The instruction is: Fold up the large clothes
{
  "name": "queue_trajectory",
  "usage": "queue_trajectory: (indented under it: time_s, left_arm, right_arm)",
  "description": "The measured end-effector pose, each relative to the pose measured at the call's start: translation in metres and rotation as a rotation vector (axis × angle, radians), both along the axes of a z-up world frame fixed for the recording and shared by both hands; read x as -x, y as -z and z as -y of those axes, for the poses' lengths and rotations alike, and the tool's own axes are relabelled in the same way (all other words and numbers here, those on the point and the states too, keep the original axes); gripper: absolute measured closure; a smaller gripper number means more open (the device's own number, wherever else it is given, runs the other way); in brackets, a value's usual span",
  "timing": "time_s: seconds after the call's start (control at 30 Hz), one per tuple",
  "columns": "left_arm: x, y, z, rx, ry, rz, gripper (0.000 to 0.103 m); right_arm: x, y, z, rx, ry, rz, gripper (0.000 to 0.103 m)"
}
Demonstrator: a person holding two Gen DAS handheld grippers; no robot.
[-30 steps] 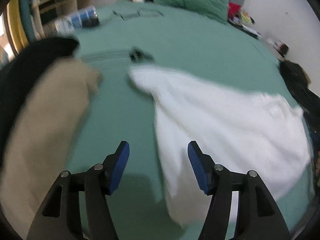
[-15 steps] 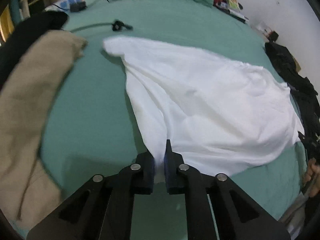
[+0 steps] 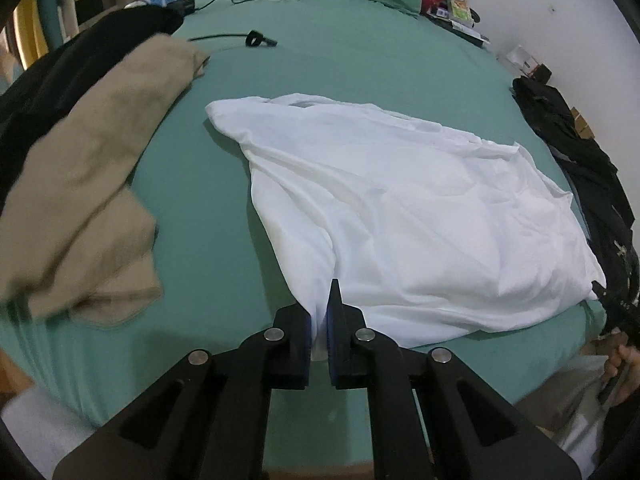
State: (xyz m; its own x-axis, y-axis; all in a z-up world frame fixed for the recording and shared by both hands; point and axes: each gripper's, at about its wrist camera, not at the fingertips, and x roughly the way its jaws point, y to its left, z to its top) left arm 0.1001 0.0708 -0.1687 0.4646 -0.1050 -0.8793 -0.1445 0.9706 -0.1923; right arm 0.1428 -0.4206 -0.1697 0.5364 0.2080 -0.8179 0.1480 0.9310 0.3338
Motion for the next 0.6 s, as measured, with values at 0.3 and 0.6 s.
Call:
queue_trajectory:
  time_s: [0.3,0.6]
  left_arm:
    - [0.02,0.013,-0.006,0.051,-0.044,-0.056,0.083]
    - [-0.006,-0.032,-0.006,-0.045,-0.038,0.098,0.058]
  right_arm:
    - [0.003,0.004,0.002,0.108,0.026,-0.056,0.075]
    - [-0.024,-0.049,0.001,0.247,0.042,0.169,0.06]
